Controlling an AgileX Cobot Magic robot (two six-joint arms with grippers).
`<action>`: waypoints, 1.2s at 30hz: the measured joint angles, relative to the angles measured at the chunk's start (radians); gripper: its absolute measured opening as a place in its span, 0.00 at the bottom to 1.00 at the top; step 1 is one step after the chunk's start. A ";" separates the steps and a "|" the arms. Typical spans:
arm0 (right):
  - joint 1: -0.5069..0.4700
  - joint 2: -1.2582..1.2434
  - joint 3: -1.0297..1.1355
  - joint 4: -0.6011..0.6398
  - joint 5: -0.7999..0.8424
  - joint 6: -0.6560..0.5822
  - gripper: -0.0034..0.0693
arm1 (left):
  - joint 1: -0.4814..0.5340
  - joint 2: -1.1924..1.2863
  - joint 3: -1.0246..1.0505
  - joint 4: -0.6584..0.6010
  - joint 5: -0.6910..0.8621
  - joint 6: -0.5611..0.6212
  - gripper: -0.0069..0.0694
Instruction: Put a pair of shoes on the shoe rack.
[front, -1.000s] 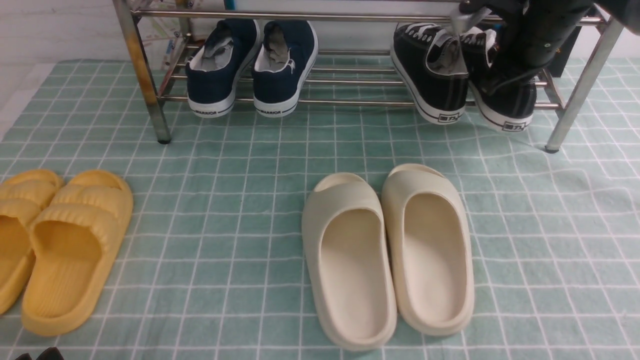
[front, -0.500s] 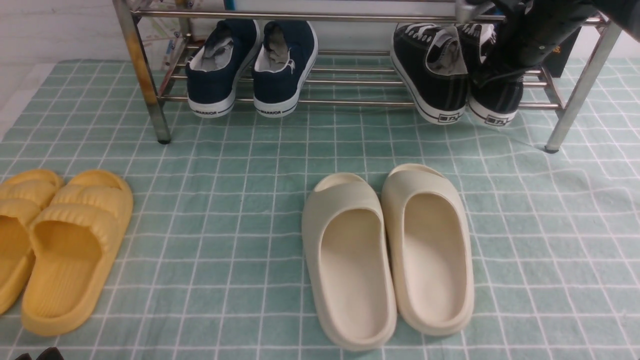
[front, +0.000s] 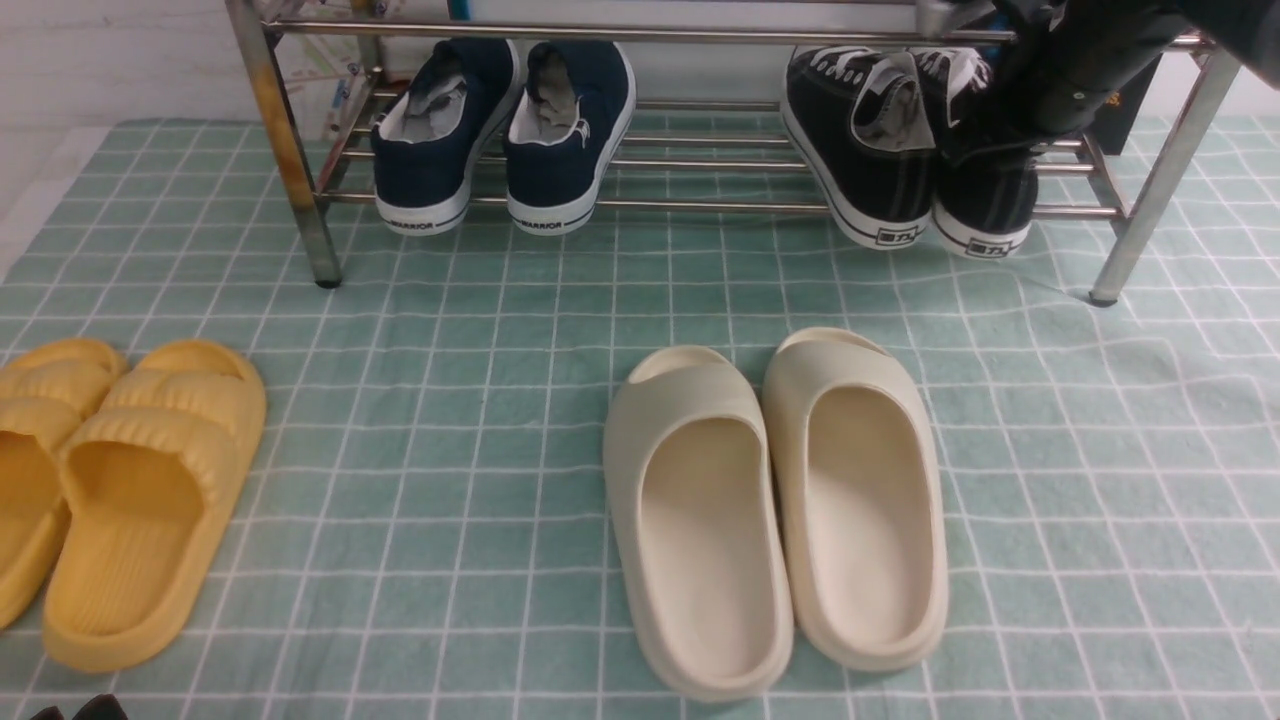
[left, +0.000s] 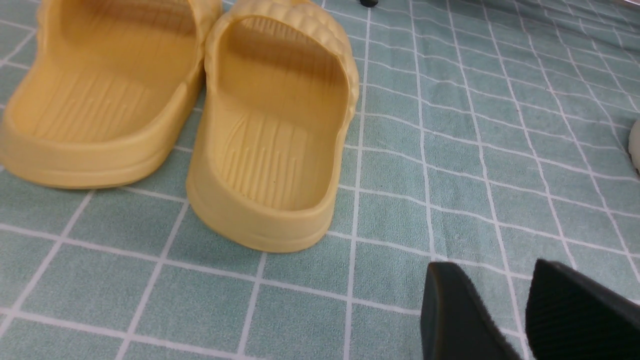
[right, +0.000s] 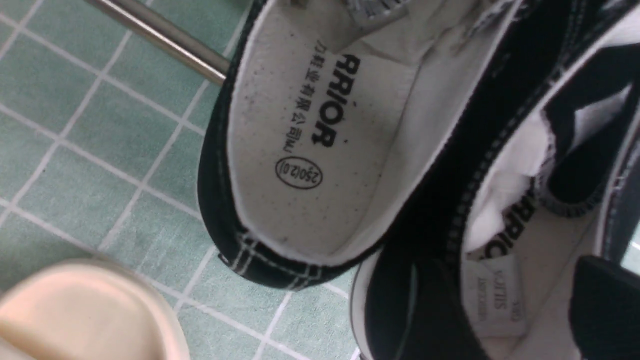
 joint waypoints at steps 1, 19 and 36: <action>-0.001 -0.009 0.000 -0.003 0.008 0.009 0.66 | 0.000 0.000 0.000 0.000 0.000 0.000 0.40; -0.003 -0.428 0.139 0.028 0.257 0.147 0.28 | 0.000 0.000 0.000 0.000 0.000 0.000 0.40; -0.003 -1.346 1.158 0.198 -0.229 0.153 0.04 | 0.000 0.000 0.000 0.000 0.000 0.000 0.40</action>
